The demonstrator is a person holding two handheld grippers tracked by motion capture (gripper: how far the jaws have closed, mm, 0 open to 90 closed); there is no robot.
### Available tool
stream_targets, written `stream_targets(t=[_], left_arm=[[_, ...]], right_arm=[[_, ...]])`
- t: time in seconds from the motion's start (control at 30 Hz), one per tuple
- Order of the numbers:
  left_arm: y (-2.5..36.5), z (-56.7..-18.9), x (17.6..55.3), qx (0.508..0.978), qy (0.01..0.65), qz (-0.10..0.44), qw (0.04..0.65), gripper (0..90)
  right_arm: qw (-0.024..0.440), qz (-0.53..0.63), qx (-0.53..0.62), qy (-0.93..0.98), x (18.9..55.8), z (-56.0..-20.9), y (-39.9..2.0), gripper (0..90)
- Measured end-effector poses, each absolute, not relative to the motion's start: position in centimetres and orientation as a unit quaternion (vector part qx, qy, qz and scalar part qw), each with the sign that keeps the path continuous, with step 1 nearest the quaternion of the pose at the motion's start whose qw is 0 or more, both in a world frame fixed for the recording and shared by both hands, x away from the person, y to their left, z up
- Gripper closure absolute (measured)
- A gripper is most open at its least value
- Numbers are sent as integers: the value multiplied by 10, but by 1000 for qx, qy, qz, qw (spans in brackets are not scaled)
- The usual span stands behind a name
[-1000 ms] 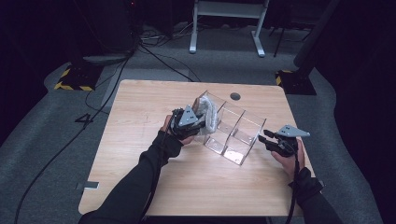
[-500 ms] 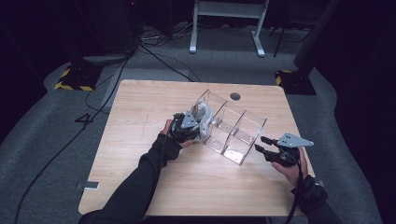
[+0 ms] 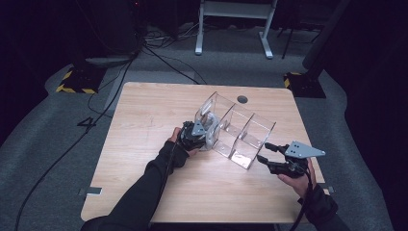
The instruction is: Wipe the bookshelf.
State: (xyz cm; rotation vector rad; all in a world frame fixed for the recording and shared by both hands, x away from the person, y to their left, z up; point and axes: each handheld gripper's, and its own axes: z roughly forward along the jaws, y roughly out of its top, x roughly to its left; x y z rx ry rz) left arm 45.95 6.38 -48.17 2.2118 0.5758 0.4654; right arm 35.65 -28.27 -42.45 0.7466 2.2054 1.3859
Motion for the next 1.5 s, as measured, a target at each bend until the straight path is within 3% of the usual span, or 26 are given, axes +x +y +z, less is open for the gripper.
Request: stream_targets(t=[0.3,0.37,0.43,0.53,0.97,1.17,1.27,1.3,1.37,1.5], left_arm=[[63,-486,457,873,228,177,393,736],[64,-486,456,874,226,178,393,736],[65,-485,456,873,228,175,394,736],[66,-481,456,869,230,178,400,736],[60,-429,454,820,225,229,473,732],[48,-412,458,815,220,248,476,723],[43,-414,466,822,220,235,470,726],[44,-419,473,823,228,198,481,731],[46,-423,475,823,225,179,490,743],[47,-423,472,830,216,178,483,752]], right_arm=[[206,483,284,802,362,-433,-276,363],[214,476,285,803,364,-434,-270,374],[225,474,288,801,364,-432,-268,458],[223,474,289,801,365,-432,-268,463],[210,474,277,809,364,-431,-277,467],[203,480,267,811,365,-431,-280,468],[202,480,263,812,365,-431,-281,468],[199,481,261,813,365,-431,-282,467],[197,482,258,814,364,-431,-284,467],[196,483,256,814,364,-431,-284,467]])
